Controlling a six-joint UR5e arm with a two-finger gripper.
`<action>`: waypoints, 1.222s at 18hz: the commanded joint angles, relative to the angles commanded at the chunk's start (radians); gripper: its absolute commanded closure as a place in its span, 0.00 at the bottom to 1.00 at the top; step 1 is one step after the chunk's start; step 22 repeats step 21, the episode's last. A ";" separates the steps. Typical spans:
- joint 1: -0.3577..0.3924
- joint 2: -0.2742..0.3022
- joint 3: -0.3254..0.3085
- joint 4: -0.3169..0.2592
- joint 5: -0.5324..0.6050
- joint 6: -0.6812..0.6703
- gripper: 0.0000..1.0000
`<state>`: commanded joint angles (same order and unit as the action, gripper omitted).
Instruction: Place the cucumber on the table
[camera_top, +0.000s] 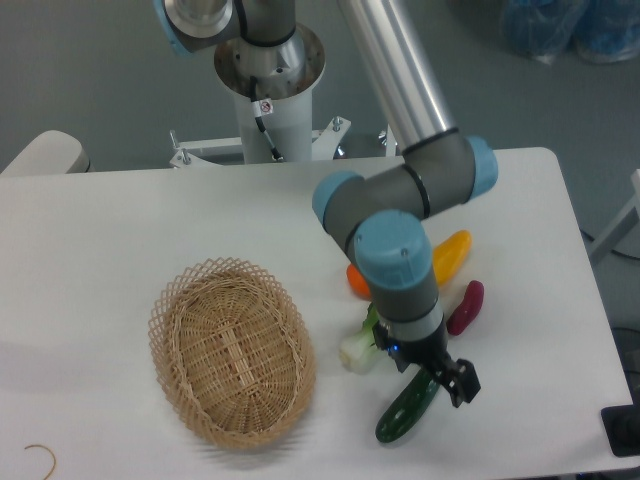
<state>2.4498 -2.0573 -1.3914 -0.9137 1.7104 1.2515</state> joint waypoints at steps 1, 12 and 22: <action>0.003 0.023 0.002 -0.043 0.000 0.038 0.00; 0.211 0.164 -0.021 -0.261 -0.104 0.434 0.00; 0.276 0.197 -0.046 -0.286 -0.133 0.576 0.00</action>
